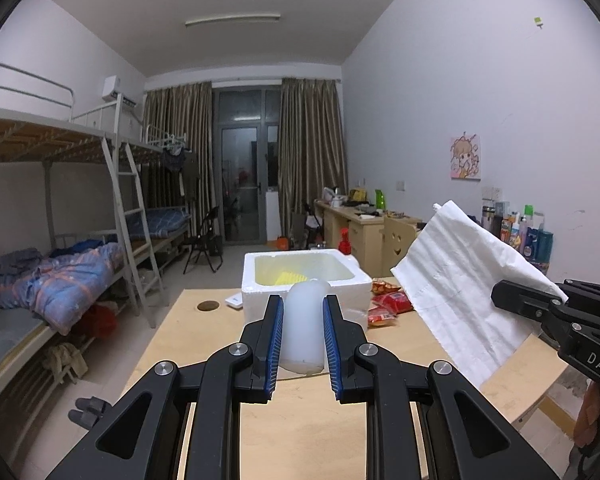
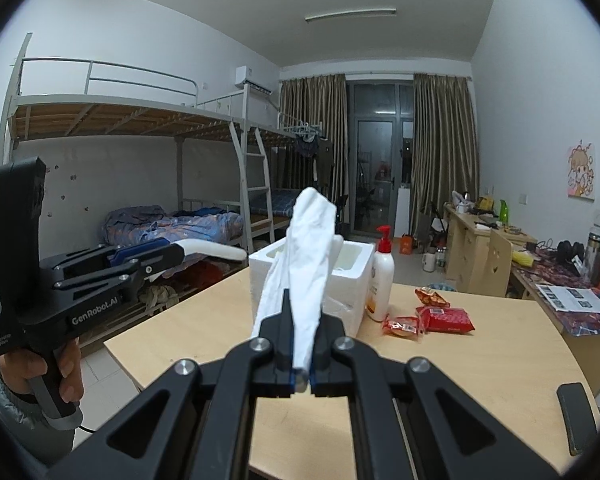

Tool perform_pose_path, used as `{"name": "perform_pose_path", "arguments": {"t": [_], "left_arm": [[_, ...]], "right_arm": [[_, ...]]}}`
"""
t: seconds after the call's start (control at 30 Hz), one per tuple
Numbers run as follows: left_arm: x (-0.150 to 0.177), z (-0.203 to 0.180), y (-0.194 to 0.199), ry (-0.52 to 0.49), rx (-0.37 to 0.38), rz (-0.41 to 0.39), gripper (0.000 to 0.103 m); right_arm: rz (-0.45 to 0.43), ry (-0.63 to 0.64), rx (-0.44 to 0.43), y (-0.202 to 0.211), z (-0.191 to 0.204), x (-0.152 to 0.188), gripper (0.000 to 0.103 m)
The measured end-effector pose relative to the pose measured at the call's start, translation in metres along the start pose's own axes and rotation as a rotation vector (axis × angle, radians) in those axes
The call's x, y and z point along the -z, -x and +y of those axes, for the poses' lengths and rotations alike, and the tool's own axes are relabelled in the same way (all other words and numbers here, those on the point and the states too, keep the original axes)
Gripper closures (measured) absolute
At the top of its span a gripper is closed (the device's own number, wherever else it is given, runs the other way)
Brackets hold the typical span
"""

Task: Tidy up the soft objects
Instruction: 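Carry the foam tube and white cloth with both tools over the foam box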

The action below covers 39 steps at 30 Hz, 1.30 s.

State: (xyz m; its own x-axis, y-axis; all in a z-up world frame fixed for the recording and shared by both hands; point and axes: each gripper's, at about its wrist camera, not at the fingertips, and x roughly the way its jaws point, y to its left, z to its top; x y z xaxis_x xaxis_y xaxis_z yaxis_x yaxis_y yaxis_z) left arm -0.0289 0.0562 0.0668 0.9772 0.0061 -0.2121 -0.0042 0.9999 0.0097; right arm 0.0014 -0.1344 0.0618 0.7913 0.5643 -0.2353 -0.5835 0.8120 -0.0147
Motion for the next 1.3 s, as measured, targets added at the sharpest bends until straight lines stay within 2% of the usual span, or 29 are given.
{"name": "perform_pose_path", "arguments": {"t": [0.43, 0.9, 1.3], "left_arm": [[-0.015, 0.005, -0.048, 0.013, -0.001, 0.056, 0.082], [-0.032, 0.006, -0.082, -0.001, -0.015, 0.060, 0.082], [-0.057, 0.026, -0.120, 0.017, -0.035, 0.050, 0.082]], "right_arm": [[0.037, -0.012, -0.022, -0.029, -0.012, -0.017, 0.096], [0.052, -0.020, -0.053, -0.062, -0.028, -0.034, 0.097], [0.062, -0.025, -0.081, -0.098, -0.038, -0.051, 0.097]]}}
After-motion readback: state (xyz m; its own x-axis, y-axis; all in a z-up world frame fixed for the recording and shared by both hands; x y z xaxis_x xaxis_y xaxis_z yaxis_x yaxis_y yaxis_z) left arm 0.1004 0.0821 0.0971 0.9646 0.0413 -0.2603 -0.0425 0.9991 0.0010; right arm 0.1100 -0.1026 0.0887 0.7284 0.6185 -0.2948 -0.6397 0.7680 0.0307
